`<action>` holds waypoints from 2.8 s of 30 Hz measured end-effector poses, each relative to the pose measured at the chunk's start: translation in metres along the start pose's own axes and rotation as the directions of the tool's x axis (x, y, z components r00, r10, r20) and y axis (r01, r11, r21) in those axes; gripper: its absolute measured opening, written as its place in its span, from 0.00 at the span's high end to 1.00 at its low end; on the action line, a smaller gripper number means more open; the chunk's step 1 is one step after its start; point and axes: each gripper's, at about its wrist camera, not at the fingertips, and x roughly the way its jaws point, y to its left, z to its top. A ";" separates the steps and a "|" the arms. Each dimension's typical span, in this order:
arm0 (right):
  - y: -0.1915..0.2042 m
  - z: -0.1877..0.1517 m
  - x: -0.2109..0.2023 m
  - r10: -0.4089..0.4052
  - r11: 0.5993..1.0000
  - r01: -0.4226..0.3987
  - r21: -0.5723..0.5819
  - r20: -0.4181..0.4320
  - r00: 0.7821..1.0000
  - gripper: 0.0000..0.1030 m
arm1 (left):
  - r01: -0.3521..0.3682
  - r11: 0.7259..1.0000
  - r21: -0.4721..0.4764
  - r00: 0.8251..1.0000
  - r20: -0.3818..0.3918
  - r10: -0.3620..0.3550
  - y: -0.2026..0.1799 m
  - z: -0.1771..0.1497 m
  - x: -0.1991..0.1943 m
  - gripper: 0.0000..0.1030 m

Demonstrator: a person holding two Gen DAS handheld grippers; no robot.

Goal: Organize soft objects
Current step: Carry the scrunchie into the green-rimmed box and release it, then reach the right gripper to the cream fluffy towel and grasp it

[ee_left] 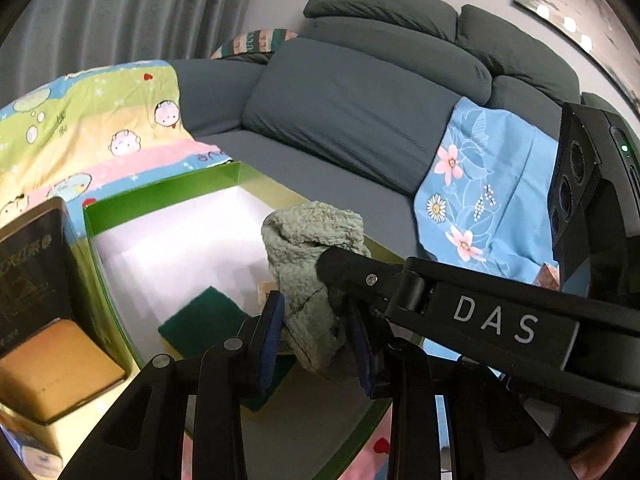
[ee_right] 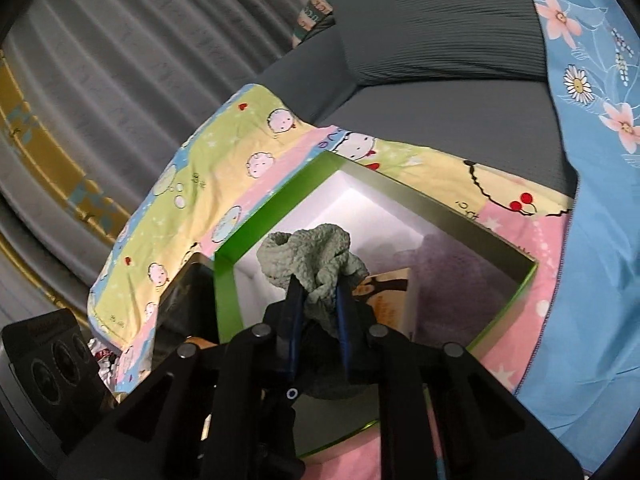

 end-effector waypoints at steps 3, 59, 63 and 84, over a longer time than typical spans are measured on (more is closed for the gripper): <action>-0.002 0.002 -0.001 -0.030 1.000 0.030 0.000 0.012 0.999 0.82 | -0.003 1.000 -0.012 1.000 -0.011 0.002 0.002 -0.001 -0.001 0.69; 0.414 -0.234 0.083 0.238 0.711 -0.559 -0.426 -0.602 0.762 0.02 | -0.541 0.237 -0.807 0.649 -0.222 0.727 0.276 -0.266 -0.404 0.22; 0.435 -0.264 0.116 0.137 0.708 -0.513 -0.486 -0.618 0.774 0.14 | -0.491 0.221 -0.843 0.670 -0.203 0.714 0.284 -0.275 -0.416 0.22; 0.399 -0.149 -0.064 0.394 0.606 -0.569 -0.556 -0.411 0.822 0.82 | -0.445 0.284 -0.850 0.728 -0.158 0.668 0.274 -0.267 -0.411 0.22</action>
